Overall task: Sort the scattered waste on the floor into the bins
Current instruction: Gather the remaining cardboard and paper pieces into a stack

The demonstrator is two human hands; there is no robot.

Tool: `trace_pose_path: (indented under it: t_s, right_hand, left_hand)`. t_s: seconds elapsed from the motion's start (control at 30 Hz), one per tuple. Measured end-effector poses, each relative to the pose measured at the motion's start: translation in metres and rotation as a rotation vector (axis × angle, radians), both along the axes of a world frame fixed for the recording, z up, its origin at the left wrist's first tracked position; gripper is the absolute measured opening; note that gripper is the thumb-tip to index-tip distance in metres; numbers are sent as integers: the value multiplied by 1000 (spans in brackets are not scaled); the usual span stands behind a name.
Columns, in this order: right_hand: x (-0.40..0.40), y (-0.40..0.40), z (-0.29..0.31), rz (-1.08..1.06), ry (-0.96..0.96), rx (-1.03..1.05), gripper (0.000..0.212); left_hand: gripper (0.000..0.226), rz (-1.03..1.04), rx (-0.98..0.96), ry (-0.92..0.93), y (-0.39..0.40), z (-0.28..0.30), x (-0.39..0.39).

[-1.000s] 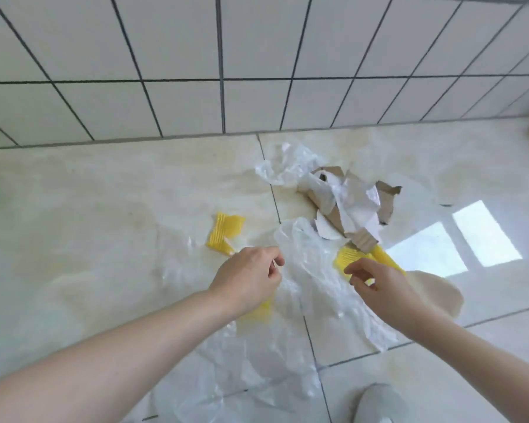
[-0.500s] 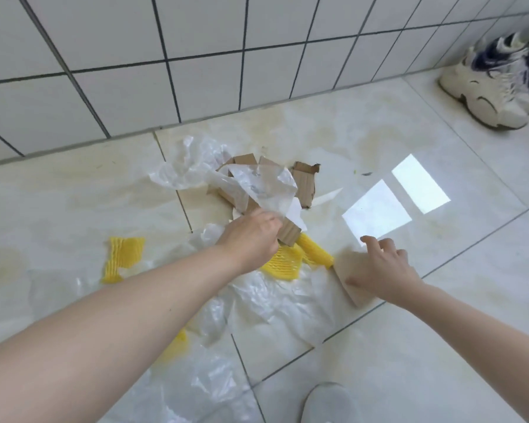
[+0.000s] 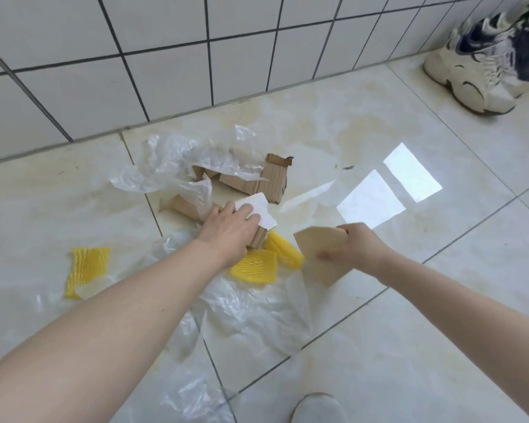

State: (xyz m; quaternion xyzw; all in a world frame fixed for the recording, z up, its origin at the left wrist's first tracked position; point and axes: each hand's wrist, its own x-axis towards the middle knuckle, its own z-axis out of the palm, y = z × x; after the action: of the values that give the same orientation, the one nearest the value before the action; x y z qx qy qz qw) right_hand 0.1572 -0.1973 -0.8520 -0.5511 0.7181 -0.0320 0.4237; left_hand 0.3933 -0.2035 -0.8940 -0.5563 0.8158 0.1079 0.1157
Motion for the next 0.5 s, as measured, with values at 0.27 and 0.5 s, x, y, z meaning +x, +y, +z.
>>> trace_pose_path:
  t_s: [0.27,0.5]
  right_hand:
    - [39,-17,8,-165,-341,-9,31]
    - [60,-30,-1,-196,-295,-28,24]
  left_hand:
    - [40,105,92,115,21,5,19]
    - [30,127,210,267,36,4,41]
